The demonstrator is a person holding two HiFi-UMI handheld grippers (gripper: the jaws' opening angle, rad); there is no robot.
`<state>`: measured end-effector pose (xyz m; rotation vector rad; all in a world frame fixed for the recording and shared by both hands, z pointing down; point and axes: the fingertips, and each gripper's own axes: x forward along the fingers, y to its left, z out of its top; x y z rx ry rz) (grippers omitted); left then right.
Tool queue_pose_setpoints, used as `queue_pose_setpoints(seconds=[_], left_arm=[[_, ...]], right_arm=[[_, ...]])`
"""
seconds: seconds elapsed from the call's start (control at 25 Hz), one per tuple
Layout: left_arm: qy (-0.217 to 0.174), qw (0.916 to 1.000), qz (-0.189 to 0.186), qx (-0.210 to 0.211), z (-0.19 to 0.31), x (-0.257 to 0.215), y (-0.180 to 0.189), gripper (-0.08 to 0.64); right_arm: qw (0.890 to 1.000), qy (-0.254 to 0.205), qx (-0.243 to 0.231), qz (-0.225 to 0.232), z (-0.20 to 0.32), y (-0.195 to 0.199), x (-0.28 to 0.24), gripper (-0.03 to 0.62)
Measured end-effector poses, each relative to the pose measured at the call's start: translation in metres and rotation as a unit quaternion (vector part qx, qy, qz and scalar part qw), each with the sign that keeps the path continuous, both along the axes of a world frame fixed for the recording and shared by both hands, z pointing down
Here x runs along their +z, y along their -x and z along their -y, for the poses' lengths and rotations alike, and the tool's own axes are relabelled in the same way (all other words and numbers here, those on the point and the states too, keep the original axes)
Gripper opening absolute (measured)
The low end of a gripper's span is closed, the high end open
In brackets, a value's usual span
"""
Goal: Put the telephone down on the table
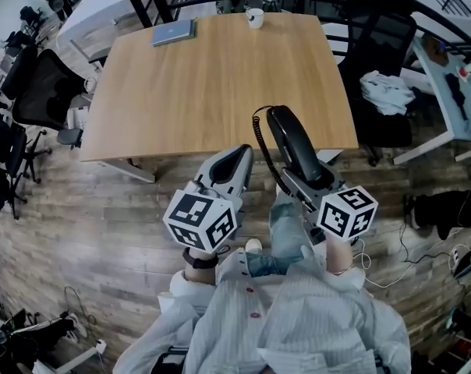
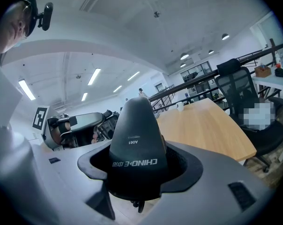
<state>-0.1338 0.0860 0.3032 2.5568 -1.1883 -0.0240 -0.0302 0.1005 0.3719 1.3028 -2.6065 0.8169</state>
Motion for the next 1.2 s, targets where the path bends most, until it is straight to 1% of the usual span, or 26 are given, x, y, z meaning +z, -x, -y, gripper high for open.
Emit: queue_pose_setpoints(seconds=[0.16,0.52,0.76,1.04,1.2], left_arm=[[0.003,1.0000,0.000,-0.001,0.049,0.001,-0.014,0.009],[0.009,0.9999,0.007,0.008,0.157,-0.008,-0.066,0.009],[-0.001,0.9999,0.012,0.006,0.227,-0.024,-0.100,0.009],[-0.011,0.9998,0.006,-0.014,0.293,-0.025,-0.129,0.009],[-0.011,0.9997,-0.002,-0.020,0.316,-0.023,-0.138,0.009]], right_arm=[[1.000,0.004,-0.006,0.001,0.048,-0.010,0.000,0.307],[1.000,0.019,-0.011,0.009,0.153,-0.053,-0.004,0.307],[1.000,0.015,-0.021,0.009,0.225,-0.086,-0.015,0.307],[0.999,0.005,-0.048,0.002,0.293,-0.111,-0.017,0.307],[0.998,0.011,-0.063,0.000,0.318,-0.116,-0.013,0.307]])
